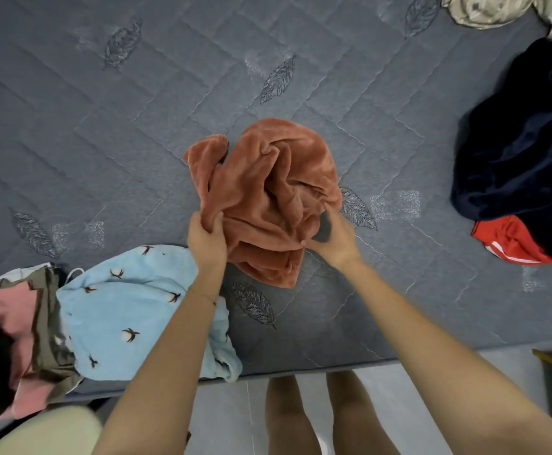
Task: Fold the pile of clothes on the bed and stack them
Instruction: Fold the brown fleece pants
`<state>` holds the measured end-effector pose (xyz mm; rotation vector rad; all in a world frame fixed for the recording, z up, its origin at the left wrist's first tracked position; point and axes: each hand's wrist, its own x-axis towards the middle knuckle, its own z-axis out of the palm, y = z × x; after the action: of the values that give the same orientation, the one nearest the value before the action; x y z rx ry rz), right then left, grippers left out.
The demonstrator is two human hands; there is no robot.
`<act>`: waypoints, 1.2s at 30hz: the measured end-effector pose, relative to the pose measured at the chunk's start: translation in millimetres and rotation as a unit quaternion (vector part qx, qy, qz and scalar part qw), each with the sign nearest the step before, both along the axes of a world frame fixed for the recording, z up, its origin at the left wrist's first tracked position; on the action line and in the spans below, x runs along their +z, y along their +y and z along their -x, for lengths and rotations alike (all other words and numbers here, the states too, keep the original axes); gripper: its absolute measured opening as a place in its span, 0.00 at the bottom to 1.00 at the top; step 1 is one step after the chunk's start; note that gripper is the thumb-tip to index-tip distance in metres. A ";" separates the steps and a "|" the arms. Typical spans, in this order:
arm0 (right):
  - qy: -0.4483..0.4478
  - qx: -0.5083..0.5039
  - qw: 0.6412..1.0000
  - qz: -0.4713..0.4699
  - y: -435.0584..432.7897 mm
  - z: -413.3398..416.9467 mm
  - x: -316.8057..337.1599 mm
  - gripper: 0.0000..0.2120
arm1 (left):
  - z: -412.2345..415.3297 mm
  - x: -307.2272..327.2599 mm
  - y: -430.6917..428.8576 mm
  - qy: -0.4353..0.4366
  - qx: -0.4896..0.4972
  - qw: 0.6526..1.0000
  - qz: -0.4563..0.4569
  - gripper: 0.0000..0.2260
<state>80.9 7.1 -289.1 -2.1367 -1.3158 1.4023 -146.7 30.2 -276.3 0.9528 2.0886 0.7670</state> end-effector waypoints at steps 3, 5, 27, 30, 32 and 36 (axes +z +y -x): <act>-0.027 0.036 0.999 -0.006 3.0 7.7 -8.2 0.47 | 12.7 -2.6 1.0 0.016 -0.011 1.000 -0.003 0.10; -0.027 0.044 0.998 -0.019 7.0 12.9 -11.1 0.44 | 13.0 -4.1 0.2 0.031 -0.046 0.998 0.021 0.12; 0.155 -0.088 0.982 -0.064 42.9 50.3 21.6 0.09 | -71.5 -18.2 -22.5 0.068 -0.290 0.955 -0.009 0.29; 0.151 -0.048 0.981 -0.108 49.1 43.8 43.2 0.07 | -67.4 13.7 -8.5 -0.019 -0.230 0.970 -0.073 0.06; 0.146 -0.054 0.978 -0.138 51.5 39.2 57.6 0.11 | -63.6 41.8 1.6 -0.046 -0.204 0.972 -0.104 0.04; 0.198 -0.016 0.967 -0.156 54.0 25.5 91.8 0.24 | -48.4 101.1 23.4 -0.055 -0.260 0.955 -0.131 0.03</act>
<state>55.4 61.0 -197.3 -1.5690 -1.2395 1.4069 -98.3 53.5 -175.1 1.4896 1.5544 0.7992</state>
